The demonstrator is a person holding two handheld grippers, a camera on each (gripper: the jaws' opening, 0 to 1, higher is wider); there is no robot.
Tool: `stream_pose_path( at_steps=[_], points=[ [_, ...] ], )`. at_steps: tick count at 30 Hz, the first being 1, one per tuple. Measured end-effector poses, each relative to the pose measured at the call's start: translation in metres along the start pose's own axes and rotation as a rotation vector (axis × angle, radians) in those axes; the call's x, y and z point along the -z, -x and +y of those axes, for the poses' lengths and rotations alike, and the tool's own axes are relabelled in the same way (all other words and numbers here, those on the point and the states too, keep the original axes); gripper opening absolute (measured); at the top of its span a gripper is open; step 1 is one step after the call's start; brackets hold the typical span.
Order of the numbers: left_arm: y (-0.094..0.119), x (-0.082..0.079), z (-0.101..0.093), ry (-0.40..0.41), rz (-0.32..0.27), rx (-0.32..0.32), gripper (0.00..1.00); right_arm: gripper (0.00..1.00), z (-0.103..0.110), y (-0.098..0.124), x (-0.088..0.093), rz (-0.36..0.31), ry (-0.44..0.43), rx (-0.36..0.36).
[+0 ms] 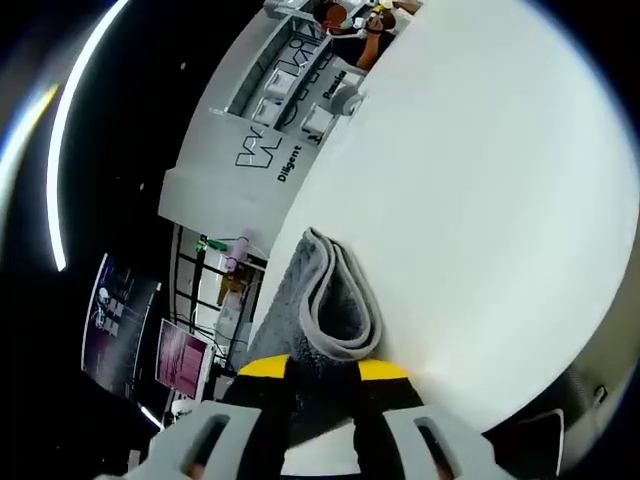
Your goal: Fold the towel on the table until its edges align and the towel forms a compact rectangular stack.
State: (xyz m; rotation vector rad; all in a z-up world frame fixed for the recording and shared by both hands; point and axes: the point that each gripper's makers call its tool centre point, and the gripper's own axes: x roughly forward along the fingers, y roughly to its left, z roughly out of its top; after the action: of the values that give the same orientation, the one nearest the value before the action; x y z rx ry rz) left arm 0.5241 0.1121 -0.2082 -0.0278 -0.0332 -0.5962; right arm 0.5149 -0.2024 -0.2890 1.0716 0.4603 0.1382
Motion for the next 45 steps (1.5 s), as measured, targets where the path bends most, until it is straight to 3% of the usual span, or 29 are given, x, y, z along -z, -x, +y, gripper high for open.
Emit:
stream_pose_path(
  at_steps=[3, 6, 9, 11, 16, 18, 21, 24, 26, 29, 33, 40, 45],
  points=[
    [-0.008, 0.005, -0.024, 0.058, 0.004, 0.096, 0.74, 0.12, -0.003, 0.001, 0.002, 0.019, 0.139, 0.011],
    [-0.017, 0.006, -0.054, 0.141, -0.013, 0.185, 0.74, 0.11, -0.003, 0.003, -0.003, 0.006, 0.168, 0.017],
    [-0.024, 0.018, -0.076, 0.105, 0.035, 0.231, 0.72, 0.1, -0.003, 0.006, -0.014, -0.011, 0.273, 0.023],
    [-0.027, 0.026, -0.088, 0.054, 0.077, 0.253, 0.72, 0.09, -0.001, 0.009, -0.02, -0.025, 0.283, 0.019],
    [-0.028, 0.03, -0.098, 0.055, 0.091, 0.279, 0.72, 0.09, 0.005, 0.017, -0.057, -0.104, 0.401, 0.03],
    [-0.027, 0.03, -0.103, 0.063, 0.096, 0.302, 0.72, 0.08, 0.003, 0.025, -0.085, -0.149, 0.493, 0.07],
    [-0.026, 0.029, -0.103, 0.059, 0.098, 0.312, 0.71, 0.08, -0.008, 0.031, -0.112, -0.154, 0.603, 0.135],
    [-0.025, 0.028, -0.098, 0.068, 0.098, 0.308, 0.71, 0.08, -0.022, 0.039, -0.128, -0.152, 0.649, 0.203],
    [-0.025, 0.028, -0.096, 0.08, 0.095, 0.305, 0.71, 0.08, -0.022, 0.042, -0.132, -0.156, 0.639, 0.2],
    [-0.024, 0.028, -0.094, 0.084, 0.094, 0.302, 0.71, 0.08, -0.005, 0.043, -0.129, -0.164, 0.666, 0.167],
    [-0.023, 0.027, -0.09, 0.071, 0.099, 0.295, 0.71, 0.08, 0.025, 0.041, -0.12, -0.152, 0.867, 0.164],
    [-0.022, 0.027, -0.087, 0.067, 0.103, 0.292, 0.7, 0.09, 0.084, 0.03, -0.086, -0.129, 1.295, 0.164],
    [-0.021, 0.026, -0.087, 0.074, 0.096, 0.294, 0.7, 0.09, 0.116, 0.024, -0.057, -0.118, 1.479, 0.124]
  ],
)
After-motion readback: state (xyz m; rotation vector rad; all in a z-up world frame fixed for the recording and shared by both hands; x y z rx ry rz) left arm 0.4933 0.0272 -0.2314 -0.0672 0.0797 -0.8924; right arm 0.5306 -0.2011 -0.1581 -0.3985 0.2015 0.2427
